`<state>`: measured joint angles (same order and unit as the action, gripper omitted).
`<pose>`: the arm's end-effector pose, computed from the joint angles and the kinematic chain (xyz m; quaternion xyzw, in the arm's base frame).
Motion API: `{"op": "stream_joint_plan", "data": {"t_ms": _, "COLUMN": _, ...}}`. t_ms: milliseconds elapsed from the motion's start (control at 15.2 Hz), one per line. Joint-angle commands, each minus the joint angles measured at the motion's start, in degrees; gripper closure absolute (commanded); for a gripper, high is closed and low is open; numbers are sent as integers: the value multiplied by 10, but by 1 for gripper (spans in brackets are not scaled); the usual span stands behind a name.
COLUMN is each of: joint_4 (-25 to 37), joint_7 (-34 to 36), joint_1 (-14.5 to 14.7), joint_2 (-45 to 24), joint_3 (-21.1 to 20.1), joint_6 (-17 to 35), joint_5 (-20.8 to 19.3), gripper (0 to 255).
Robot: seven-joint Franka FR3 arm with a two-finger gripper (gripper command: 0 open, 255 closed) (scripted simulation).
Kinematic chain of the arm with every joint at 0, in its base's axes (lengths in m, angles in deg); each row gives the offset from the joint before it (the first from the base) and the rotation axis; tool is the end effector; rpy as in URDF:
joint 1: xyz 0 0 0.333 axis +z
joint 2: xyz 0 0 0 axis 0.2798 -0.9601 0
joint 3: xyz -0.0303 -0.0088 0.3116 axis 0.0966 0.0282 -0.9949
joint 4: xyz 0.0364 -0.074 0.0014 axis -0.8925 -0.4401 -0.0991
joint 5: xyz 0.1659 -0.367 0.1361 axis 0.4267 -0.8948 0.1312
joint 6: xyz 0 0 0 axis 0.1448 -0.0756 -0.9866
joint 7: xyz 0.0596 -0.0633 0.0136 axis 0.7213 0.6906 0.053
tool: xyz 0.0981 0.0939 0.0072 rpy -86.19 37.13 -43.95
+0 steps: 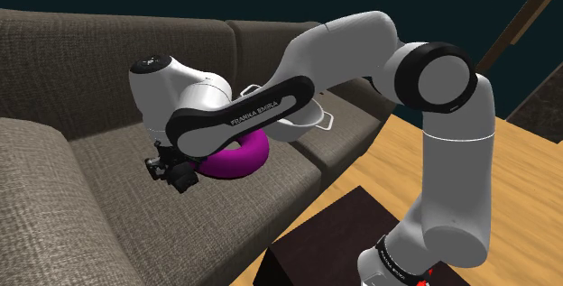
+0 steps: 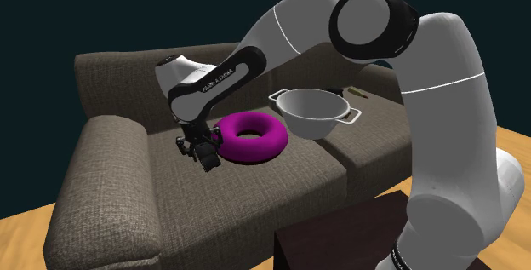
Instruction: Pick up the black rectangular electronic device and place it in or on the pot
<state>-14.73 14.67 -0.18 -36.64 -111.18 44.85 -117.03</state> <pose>0.5029 0.4543 0.2541 0.9961 -0.0203 0.0230 0.0828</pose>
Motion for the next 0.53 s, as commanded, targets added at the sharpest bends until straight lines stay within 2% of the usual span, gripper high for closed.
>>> {"op": "stream_joint_plan", "data": {"t_ms": 0, "joint_4": 1, "joint_7": 0, "joint_1": -1, "joint_2": -1, "joint_3": 1, "joint_6": 0, "joint_5": -1, "gripper": 255}}
{"op": "stream_joint_plan", "data": {"t_ms": 462, "joint_4": 9, "joint_7": -11, "joint_1": -6, "joint_2": 20, "joint_3": -7, "joint_6": -26, "joint_5": 14, "gripper": 255}}
